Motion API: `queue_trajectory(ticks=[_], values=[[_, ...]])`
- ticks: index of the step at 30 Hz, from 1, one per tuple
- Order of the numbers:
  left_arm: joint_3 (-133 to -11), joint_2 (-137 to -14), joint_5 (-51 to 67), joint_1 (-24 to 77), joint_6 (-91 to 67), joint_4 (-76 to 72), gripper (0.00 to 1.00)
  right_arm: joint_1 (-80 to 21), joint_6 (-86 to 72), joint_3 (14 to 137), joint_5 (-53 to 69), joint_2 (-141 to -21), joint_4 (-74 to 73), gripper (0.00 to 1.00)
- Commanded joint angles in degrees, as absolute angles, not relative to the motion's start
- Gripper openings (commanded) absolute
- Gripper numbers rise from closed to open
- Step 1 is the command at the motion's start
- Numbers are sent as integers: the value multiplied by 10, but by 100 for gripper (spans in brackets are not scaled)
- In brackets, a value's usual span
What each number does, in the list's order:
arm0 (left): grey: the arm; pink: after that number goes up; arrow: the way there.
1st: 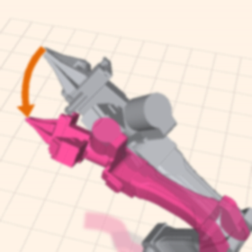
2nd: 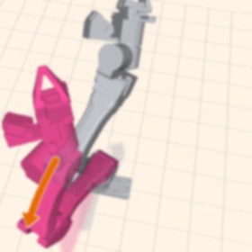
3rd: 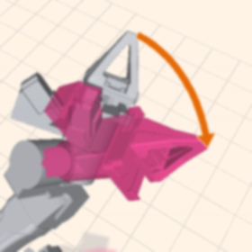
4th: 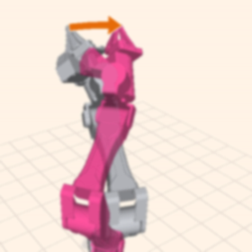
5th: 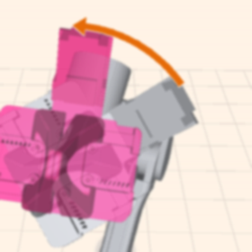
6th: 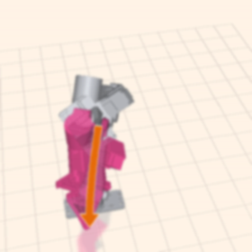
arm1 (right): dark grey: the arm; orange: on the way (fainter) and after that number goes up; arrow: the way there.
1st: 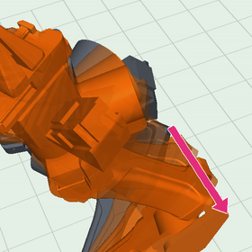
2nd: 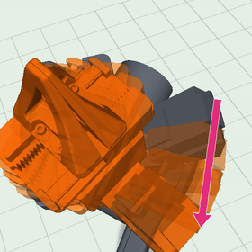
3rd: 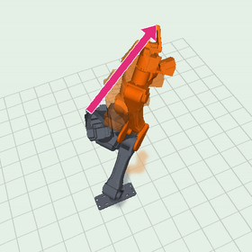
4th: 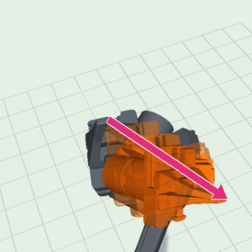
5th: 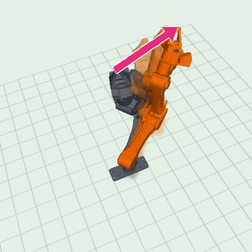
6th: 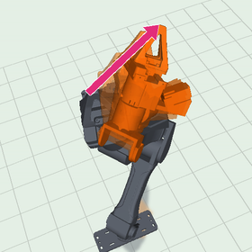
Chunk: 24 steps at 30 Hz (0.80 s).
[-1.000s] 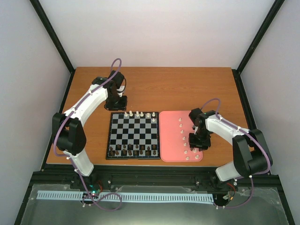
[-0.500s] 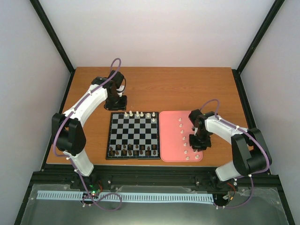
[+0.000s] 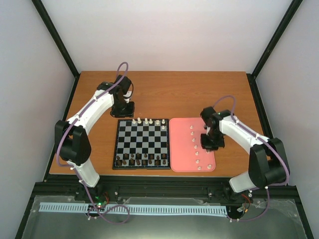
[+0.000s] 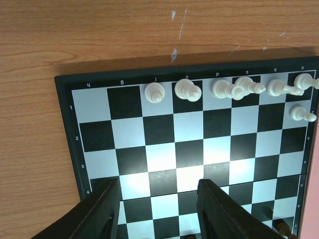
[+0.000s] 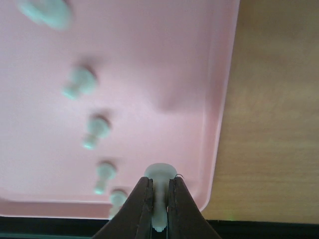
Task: Set up the chess pieces on the board
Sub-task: Pick up the chess piece from the storage box, then place the chess piece on the chessboard.
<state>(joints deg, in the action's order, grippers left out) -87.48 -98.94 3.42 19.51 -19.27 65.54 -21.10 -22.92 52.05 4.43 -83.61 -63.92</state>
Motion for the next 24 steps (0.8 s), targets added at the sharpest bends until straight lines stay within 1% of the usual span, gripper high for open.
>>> queue_trajectory(ticks=[1, 5, 10, 17, 21, 24], values=[[-852, -960, 44, 162, -198, 646, 45, -227, -216, 643, 23, -841, -696, 3], [-820, -936, 70, 115, -206, 627, 45, -274, -206, 771, 40, -913, -720, 3], [-785, -919, 90, 70, -218, 618, 46, -359, -190, 910, 79, -1033, -721, 3], [-755, -892, 87, 31, -240, 601, 46, -448, -157, 1155, 127, -1223, -775, 3], [-745, -889, 87, 22, -246, 592, 46, -479, -132, 1291, 161, -1325, -825, 3], [-743, -877, 79, 22, -245, 589, 46, -494, -123, 1351, 187, -1379, -848, 3]])
